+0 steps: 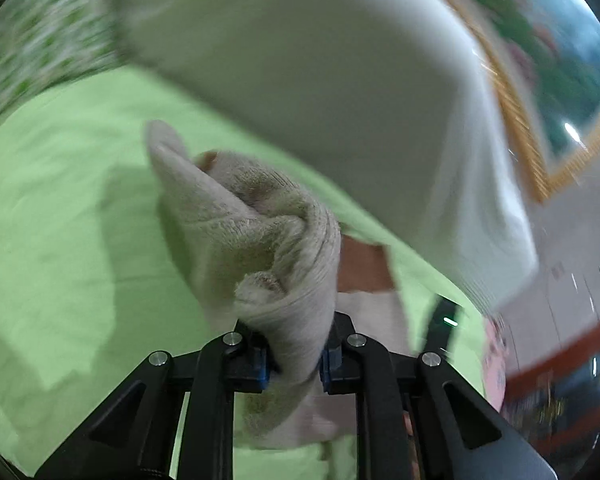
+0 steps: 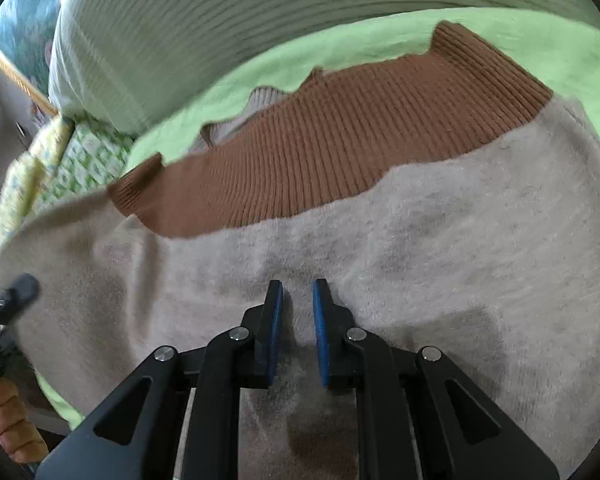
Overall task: Fold small clothes
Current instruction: 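Grasp the sweater's side edge with the left gripper and lift it, then fold the held side over the sweater body with the left gripper, then release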
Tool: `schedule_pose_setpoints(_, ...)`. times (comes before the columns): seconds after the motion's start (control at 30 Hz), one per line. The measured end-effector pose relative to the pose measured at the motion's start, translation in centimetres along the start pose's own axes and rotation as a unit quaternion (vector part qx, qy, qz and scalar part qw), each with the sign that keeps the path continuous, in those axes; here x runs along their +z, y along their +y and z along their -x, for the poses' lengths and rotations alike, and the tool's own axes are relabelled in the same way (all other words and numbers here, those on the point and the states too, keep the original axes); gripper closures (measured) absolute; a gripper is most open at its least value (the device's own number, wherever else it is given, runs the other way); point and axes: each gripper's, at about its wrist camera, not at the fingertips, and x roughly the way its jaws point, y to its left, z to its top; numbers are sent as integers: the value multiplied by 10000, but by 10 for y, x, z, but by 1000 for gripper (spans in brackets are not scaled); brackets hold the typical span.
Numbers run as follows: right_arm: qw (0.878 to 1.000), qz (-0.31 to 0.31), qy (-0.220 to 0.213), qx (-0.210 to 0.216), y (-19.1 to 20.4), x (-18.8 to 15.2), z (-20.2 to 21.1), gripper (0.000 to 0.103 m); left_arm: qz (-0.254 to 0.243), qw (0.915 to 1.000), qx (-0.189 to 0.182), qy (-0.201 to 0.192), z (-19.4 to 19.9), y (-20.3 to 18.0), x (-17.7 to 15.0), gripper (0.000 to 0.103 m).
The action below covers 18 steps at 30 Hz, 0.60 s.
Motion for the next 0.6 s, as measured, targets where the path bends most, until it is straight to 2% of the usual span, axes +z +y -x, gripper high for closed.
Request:
schedule_pose_setpoints(0.1,9971,-512,-524,212,-21,1,38,88,-660,9955,-603,325,-26,-60,-2,88)
schedule_pose_setpoints(0.17,9923,-915,-762,330,-42,-2,59,85,-1007,9861,-1043,813,-54,-90,-15,85)
schedule_pose_setpoints(0.2,9901,-1087,-815,349,-52,-4,65,84,-1171,9812,-1118,1047,-69,-102,-25,84)
schedule_pose_setpoints(0.27,9852,-1464,-812,357,-77,-9,72,84,-1535,9705,-1053,1534,-105,-119,-57,67)
schedule_pose_setpoints(0.33,9805,-1771,-751,397,-96,-16,75,84,-1629,9583,-820,2200,-135,-121,-85,66)
schedule_pose_setpoints(0.37,9775,-1900,-748,539,-103,-20,76,84,-1576,9563,-821,2321,-138,-118,-92,64)
schedule_pose_setpoints(0.4,9754,-1966,-752,648,-106,-22,77,84,-1498,9558,-843,2386,-137,-113,-97,60)
schedule_pose_setpoints(0.43,9745,-1982,-757,733,-107,-23,78,81,-1379,9570,-827,2414,-131,-105,-101,50)
schedule_pose_setpoints(0.47,9748,-1945,-773,776,-105,-24,77,75,-1294,9578,-857,2421,-124,-100,-104,46)
schedule_pose_setpoints(0.53,9772,-1778,-821,820,-98,-23,80,65,-1048,9614,-937,2366,-108,-84,-96,45)
schedule_pose_setpoints(0.6,9810,-1535,-830,849,-86,-17,80,63,-878,9689,-737,2194,-92,-66,-84,43)
